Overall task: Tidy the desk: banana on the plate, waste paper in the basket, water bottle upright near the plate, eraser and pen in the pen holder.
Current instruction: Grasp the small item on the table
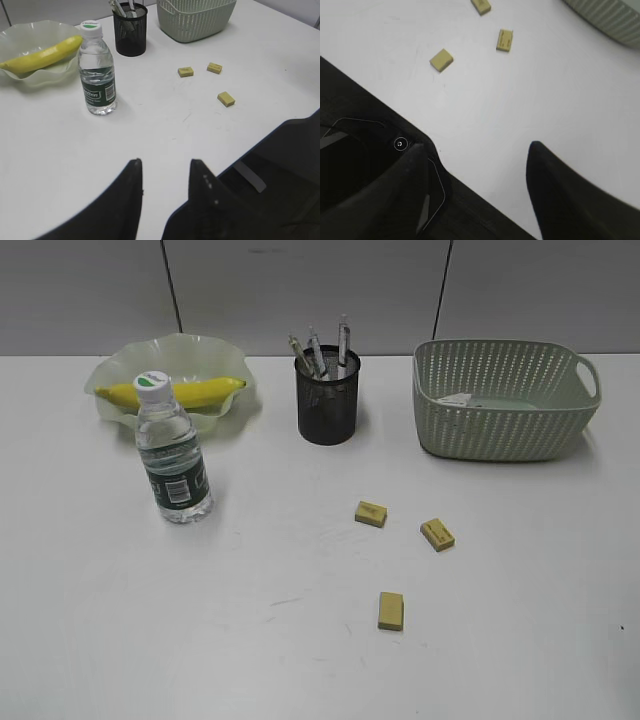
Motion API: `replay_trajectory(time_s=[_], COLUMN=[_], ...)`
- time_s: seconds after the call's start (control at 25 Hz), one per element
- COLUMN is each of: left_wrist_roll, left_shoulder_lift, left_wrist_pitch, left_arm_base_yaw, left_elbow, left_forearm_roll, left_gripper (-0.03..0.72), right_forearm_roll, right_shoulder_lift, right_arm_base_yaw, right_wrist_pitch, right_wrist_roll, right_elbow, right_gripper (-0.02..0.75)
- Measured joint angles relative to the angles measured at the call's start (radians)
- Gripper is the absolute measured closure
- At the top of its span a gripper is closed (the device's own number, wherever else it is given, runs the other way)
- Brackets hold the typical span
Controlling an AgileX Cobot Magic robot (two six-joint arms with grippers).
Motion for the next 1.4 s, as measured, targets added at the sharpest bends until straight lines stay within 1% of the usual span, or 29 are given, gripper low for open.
replay_trajectory(time_s=[0.2,0.32,0.48,0.6,0.72,0.96,1.08,1.16,1.28,1.4], left_wrist_roll=[0.000,0.000,0.000,0.000,0.000,0.000,0.000,0.000,0.000,0.007], left_shoulder_lift=[0.000,0.000,0.014,0.095,0.241,0.620,0.876,1.035,1.254,1.456], left_wrist_pitch=[0.000,0.000,-0.001,-0.024,-0.111,-0.476,-0.650,-0.702,-0.726,-0.706], left_arm_base_yaw=[0.000,0.000,0.000,0.000,0.000,0.000,0.000,0.000,0.000,0.000], left_elbow=[0.000,0.000,0.000,-0.009,-0.018,-0.037,-0.102,-0.174,-0.340,-0.517], left_forearm_roll=[0.001,0.001,0.003,0.004,0.011,0.012,0.013,0.013,0.017,0.054], left_gripper=[0.447,0.447,0.447,0.447,0.447,0.447,0.447,0.447,0.447,0.444], right_forearm_roll=[0.000,0.008,0.015,0.016,0.016,0.016,0.016,0.016,0.016,0.016], right_shoulder_lift=[-0.251,-0.384,-0.548,-0.672,-0.769,-0.898,-0.910,-0.911,-0.911,-0.912], right_arm_base_yaw=[0.000,0.000,0.000,0.000,0.000,0.000,0.000,0.000,0.000,0.000], right_wrist_pitch=[-0.058,-0.069,-0.071,-0.088,-0.106,-0.112,-0.114,-0.114,-0.114,-0.114], right_wrist_roll=[0.000,0.000,0.026,0.049,0.053,0.056,0.056,0.056,0.056,0.057], right_elbow=[0.259,0.360,0.452,0.469,0.482,0.485,0.485,0.485,0.485,0.485], right_gripper=[0.244,0.244,0.244,0.244,0.244,0.246,0.246,0.248,0.248,0.248])
